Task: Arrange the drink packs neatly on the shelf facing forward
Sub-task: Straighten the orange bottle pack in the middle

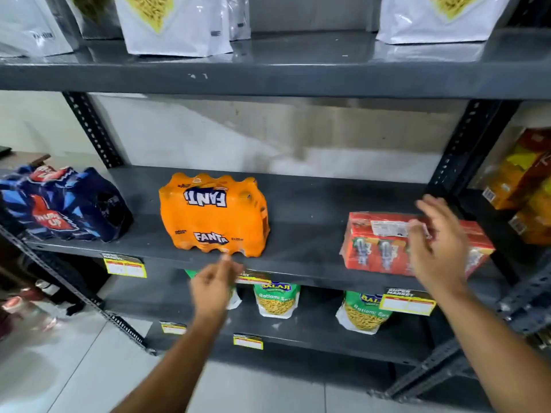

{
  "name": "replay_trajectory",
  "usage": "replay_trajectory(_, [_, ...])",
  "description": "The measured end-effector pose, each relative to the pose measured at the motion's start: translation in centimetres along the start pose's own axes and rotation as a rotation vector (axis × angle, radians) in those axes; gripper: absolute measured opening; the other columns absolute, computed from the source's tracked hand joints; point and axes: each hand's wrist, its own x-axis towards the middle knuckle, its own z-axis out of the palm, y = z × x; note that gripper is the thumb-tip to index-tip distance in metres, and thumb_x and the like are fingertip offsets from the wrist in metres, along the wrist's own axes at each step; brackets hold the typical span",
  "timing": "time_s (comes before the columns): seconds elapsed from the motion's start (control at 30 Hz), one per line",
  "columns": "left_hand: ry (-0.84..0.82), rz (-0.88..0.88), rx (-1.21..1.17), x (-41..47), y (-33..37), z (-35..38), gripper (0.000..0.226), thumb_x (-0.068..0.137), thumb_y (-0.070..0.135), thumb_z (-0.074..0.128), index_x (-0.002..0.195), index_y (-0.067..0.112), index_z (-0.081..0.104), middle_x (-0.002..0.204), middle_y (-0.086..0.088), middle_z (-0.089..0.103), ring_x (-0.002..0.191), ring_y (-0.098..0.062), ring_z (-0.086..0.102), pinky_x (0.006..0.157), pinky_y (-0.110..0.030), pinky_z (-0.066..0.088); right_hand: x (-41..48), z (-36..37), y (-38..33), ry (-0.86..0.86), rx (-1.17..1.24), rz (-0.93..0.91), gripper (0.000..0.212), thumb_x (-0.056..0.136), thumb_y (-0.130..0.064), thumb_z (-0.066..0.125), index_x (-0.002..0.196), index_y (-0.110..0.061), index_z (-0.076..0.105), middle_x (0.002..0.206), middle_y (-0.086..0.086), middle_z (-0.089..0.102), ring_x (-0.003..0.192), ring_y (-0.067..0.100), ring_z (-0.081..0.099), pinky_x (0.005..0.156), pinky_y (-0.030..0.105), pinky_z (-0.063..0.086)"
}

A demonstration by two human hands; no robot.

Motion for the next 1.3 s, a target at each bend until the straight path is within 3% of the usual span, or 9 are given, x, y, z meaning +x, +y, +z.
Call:
replay_trajectory(0.17, [0.387,0.163,-0.133,9.4,7.8,-9.8,0.036,0.090,0.033,0.052,0.059,0.018,0.063,0.062,-0.002,0.062,0.068,-0.026,0.054,0.068,-0.035,0.042,-1.6,10.4,-8.6,-0.242,0.192,0.072,0.039,0.093,-0.026,0.053,0.128,-0.012,0.058,0.135,0.002,0.056,0.124,0.015,0.052,0.104,0.026,0.038])
replay_trajectory(0.23, [0.272,0.062,0.002,13.0,9.0,-10.4,0.036,0.092,0.038,0.045,0.080,0.009,0.063,0.096,-0.030,0.065,0.087,-0.043,0.056,0.075,-0.033,0.038,-2.3,14.5,-11.8,-0.370,0.297,0.287,0.044,0.096,-0.034,0.048,0.137,-0.016,0.050,0.141,0.000,0.051,0.131,0.015,0.046,0.105,0.025,0.033])
replay_trajectory(0.3, [0.074,-0.092,0.171,14.8,9.2,-10.0,0.050,0.083,0.058,0.040,0.088,0.013,0.061,0.120,-0.030,0.061,0.096,-0.036,0.059,0.085,-0.040,0.044,-3.2,17.7,-14.5,-0.382,0.428,0.503,0.048,0.100,-0.037,0.039,0.141,-0.014,0.043,0.146,0.004,0.044,0.137,0.019,0.039,0.103,0.024,0.027])
replay_trajectory(0.37, [-0.063,-0.176,0.155,14.8,8.6,-9.3,0.061,0.081,0.070,0.039,0.090,0.016,0.066,0.097,-0.016,0.071,0.086,-0.026,0.064,0.084,-0.044,0.052,-4.5,20.1,-16.1,-0.352,0.513,0.698,0.052,0.100,-0.044,0.032,0.141,-0.014,0.042,0.145,0.008,0.044,0.136,0.023,0.039,0.098,0.027,0.029])
replay_trajectory(0.47, [-0.187,-0.122,0.123,13.4,8.1,-8.6,0.048,0.102,0.049,0.034,0.104,0.011,0.064,0.085,-0.002,0.066,0.073,-0.009,0.063,0.055,-0.021,0.051,-6.3,22.2,-16.6,-0.330,0.513,0.868,0.057,0.095,-0.058,0.027,0.128,-0.020,0.053,0.133,0.012,0.056,0.122,0.029,0.053,0.099,0.036,0.040])
replay_trajectory(0.63, [-0.239,-0.089,0.119,14.6,6.3,-9.5,0.041,0.101,0.048,0.038,0.093,0.017,0.063,0.085,0.001,0.069,0.083,-0.015,0.066,0.068,-0.022,0.052,-7.2,23.5,-16.9,-0.219,0.490,0.947,0.077,0.077,-0.082,0.028,0.118,-0.025,0.058,0.123,0.009,0.064,0.114,0.030,0.059,0.101,0.050,0.045])
replay_trajectory(0.77, [-0.288,-0.080,0.150,15.5,5.5,-9.8,0.040,0.100,0.052,0.037,0.095,0.022,0.062,0.093,0.000,0.070,0.088,-0.013,0.068,0.076,-0.028,0.052,-7.1,23.7,-17.5,-0.176,0.491,0.975,0.051,0.090,-0.068,0.028,0.094,-0.026,0.058,0.104,0.005,0.065,0.102,0.028,0.063,0.096,0.047,0.049])
replay_trajectory(0.93, [-0.269,-0.031,0.158,16.0,5.4,-10.6,0.044,0.102,0.047,0.036,0.106,0.011,0.061,0.090,0.001,0.067,0.079,-0.006,0.063,0.056,-0.012,0.049,-7.4,24.2,-18.2,-0.158,0.501,0.988,0.042,0.094,-0.060,0.026,0.098,-0.028,0.052,0.096,0.002,0.061,0.090,0.021,0.059,0.087,0.037,0.047])
replay_trajectory(1.3, [-0.277,-0.064,0.113,16.2,4.6,-10.6,0.056,0.100,0.054,0.034,0.124,0.011,0.059,0.114,-0.006,0.066,0.089,-0.008,0.063,0.068,-0.021,0.048,-7.2,23.7,-19.0,-0.177,0.488,0.963,0.043,0.096,-0.057,0.023,0.104,-0.023,0.048,0.101,0.002,0.055,0.086,0.014,0.052,0.083,0.032,0.040])
